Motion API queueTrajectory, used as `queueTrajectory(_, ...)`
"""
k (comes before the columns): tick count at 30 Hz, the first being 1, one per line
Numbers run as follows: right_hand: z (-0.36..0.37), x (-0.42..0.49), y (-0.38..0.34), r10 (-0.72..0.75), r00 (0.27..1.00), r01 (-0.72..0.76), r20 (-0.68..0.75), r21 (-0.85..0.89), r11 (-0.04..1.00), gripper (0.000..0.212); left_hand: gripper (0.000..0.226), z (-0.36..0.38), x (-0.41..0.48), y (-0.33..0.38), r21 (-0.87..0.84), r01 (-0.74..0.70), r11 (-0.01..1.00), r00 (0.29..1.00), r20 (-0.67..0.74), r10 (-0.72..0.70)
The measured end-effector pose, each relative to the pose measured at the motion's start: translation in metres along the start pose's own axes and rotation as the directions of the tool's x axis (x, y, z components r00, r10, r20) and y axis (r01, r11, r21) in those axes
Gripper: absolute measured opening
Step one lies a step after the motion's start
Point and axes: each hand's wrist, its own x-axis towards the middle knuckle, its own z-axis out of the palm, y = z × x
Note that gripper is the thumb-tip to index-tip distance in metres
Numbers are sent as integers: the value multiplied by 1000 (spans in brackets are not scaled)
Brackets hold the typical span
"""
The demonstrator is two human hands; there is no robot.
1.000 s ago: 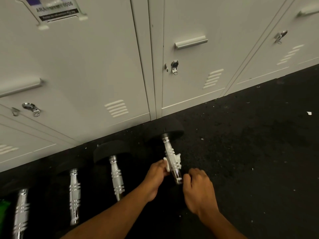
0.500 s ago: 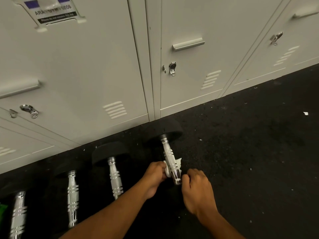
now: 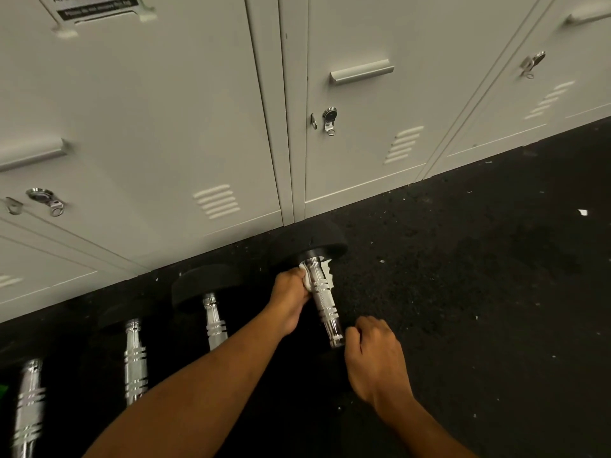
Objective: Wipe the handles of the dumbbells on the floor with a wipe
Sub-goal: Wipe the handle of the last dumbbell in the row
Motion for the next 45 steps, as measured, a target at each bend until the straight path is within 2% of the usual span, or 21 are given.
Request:
queueTrajectory(10,1,-1,1,0,1000,0,-5,8,1000,29,33,-4,-28,-33,265,-21,964,1000,12,18)
queueTrajectory(15,4,1,2,8,1000,-8,-26,-7,1000,28,32,-9,-43,-55,367,37,930,997,54,-61)
queueTrajectory(22,3,1,2,7,1000,-7,-29,-3,1000,27,32,-6,-36,-51,308,69,949,995,51,-89)
queueTrajectory(29,1,1,1,-7,1000,7,-28,-2,1000,28,36,2,-19,-20,106,3,994,1000,22,-5)
queueTrajectory(36,2,0,2,-14,1000,14,-21,-7,1000,29,31,3,0,0,72,-33,997,997,-66,38)
queueTrajectory(39,3,0,3,-13,999,13,-30,-1,1000,29,36,3,2,-9,164,-75,984,994,-68,87)
queueTrajectory(42,5,1,3,-15,999,14,-43,-19,1000,29,39,5,-17,-6,344,-77,936,985,-117,125)
queueTrajectory(45,5,1,3,-10,999,10,-40,-11,1000,28,32,6,-41,-9,571,-68,818,974,-140,179)
